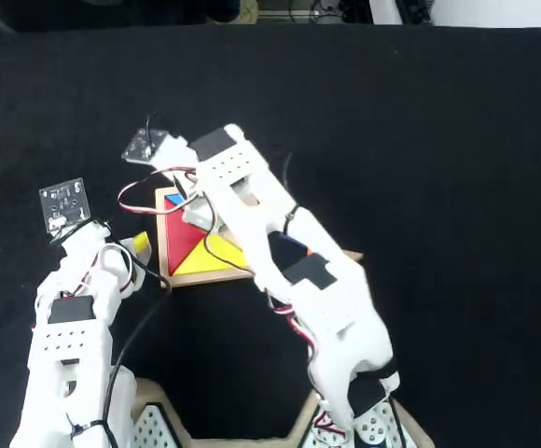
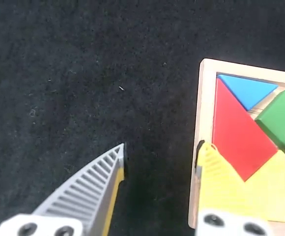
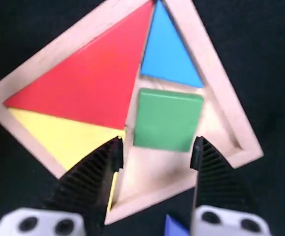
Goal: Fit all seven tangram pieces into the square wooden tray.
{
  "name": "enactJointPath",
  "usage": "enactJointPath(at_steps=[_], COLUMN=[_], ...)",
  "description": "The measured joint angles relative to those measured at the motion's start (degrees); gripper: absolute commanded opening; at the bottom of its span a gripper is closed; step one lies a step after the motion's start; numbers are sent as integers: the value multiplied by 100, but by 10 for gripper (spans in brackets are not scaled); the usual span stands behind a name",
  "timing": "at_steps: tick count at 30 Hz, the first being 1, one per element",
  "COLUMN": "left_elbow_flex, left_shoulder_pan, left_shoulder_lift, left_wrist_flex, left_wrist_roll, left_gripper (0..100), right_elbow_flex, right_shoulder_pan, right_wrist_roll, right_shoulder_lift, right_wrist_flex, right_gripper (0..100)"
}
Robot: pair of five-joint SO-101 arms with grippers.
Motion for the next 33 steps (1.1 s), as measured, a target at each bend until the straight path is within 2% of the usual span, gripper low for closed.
enactJointPath(at_steps=[3,6,10,20,33], left_elbow_flex=[0,0,0,0,0], left_shoulder_pan=[0,0,0,0,0], left_shoulder_lift=[0,0,0,0,0], left_wrist_flex=[0,0,0,0,0], left_wrist_roll=[0,0,0,0,0], left_gripper=[245,245,245,245,245], right_elbow_flex=[0,9,97,105,105], right_shoulder_pan=[220,721,993,791,510], right_wrist_roll=[44,44,26,26,26], right_shoulder_lift=[-290,-360,-255,510,378], right_wrist_flex=[-35,-299,-527,-624,-607], right_gripper=[4,53,14,12,12])
